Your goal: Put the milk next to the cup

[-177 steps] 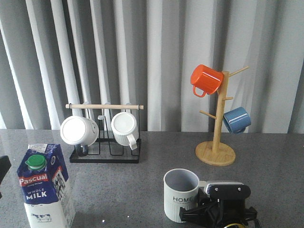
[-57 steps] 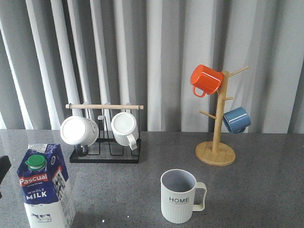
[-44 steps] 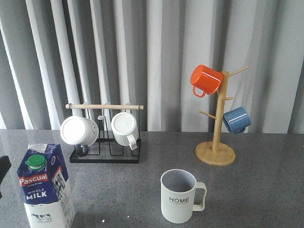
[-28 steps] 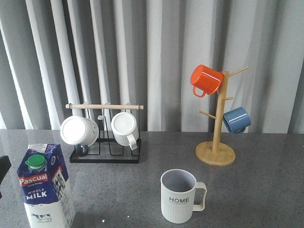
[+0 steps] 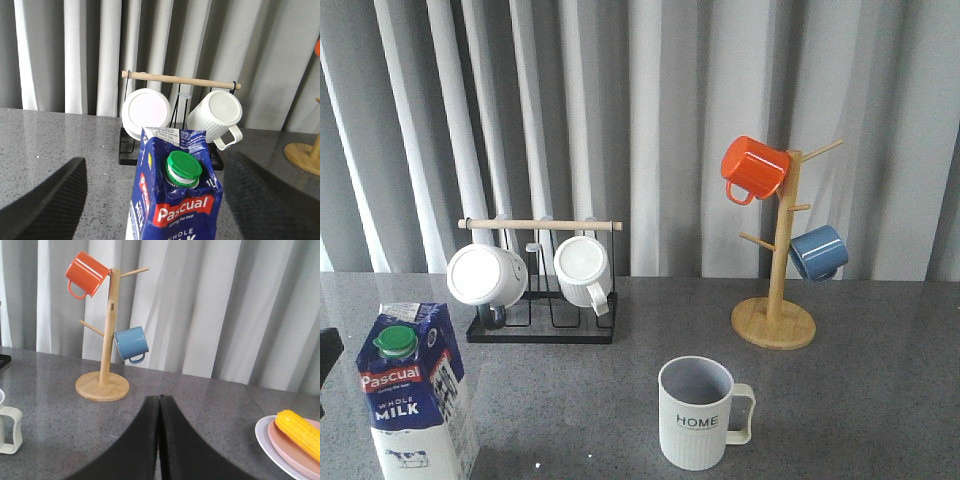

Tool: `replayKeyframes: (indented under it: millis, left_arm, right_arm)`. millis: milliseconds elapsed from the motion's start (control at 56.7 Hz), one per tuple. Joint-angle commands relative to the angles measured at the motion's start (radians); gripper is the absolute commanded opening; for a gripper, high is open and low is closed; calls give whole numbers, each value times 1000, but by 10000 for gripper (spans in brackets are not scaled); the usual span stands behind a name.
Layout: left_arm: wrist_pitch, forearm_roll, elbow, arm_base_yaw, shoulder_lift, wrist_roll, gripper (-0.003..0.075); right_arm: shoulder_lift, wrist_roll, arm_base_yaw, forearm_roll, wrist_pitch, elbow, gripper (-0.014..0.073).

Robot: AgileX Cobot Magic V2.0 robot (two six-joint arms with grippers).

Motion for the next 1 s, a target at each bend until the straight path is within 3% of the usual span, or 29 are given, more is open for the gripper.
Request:
replayKeyframes:
  millis: [0, 987]
  left_arm:
    - [-69, -13, -35, -5, -9, -9, 538]
    - [-96, -13, -35, -5, -9, -13, 538]
  right_arm:
    - [5, 0, -6, -12, -70, -26, -6]
    - [5, 0, -6, -12, -71, -26, -6]
